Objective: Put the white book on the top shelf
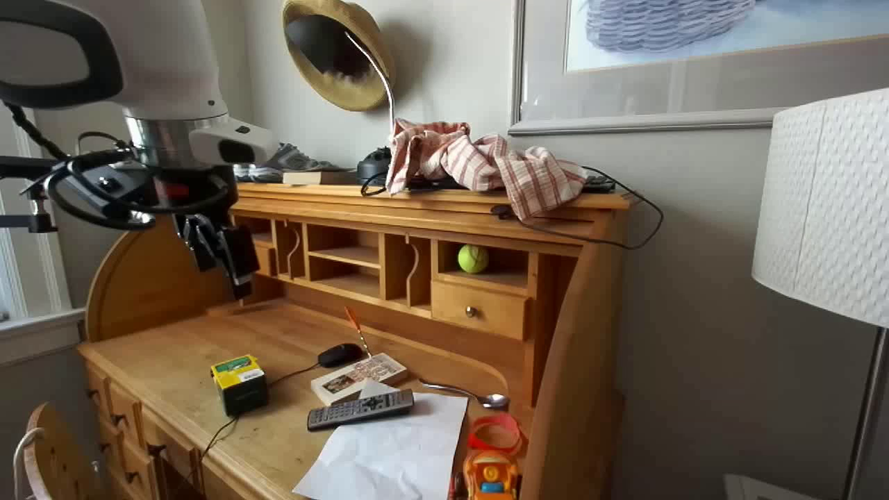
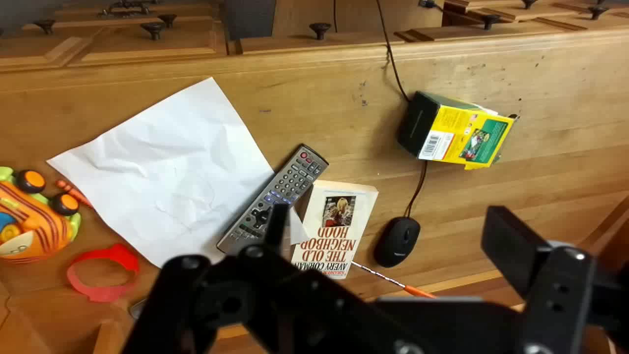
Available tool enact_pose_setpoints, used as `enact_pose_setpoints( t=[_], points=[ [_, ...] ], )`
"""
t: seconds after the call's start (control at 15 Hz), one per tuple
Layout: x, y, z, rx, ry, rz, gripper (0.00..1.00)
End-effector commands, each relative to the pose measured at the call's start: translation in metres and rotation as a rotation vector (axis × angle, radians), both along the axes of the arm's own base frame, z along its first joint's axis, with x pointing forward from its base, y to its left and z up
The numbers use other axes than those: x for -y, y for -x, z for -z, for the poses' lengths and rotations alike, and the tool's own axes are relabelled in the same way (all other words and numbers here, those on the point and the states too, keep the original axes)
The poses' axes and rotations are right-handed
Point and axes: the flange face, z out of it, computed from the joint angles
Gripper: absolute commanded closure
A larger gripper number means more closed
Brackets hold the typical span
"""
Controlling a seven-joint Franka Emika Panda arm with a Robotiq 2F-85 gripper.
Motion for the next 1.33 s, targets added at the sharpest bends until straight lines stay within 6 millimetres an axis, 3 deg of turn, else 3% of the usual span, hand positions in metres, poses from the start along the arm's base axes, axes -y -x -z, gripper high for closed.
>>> enact_pose_setpoints(
  t=[0.0,0.4,0.67,1.07,1.13,1.27],
  points=[
    [0.000,0.000,0.000,-0.001,0.000,0.000,0.00],
    [0.000,0.000,0.000,-0.001,0.000,0.000,0.00],
    [-0.039,-0.038,0.027,0.062,0.090,0.012,0.00],
    [-0.123,-0.094,0.109,0.091,0.250,0.027,0.00],
    [-0.133,-0.106,0.127,0.099,0.273,0.042,0.00],
    [-0.125,-0.122,0.162,0.111,0.324,0.070,0.00]
  ],
)
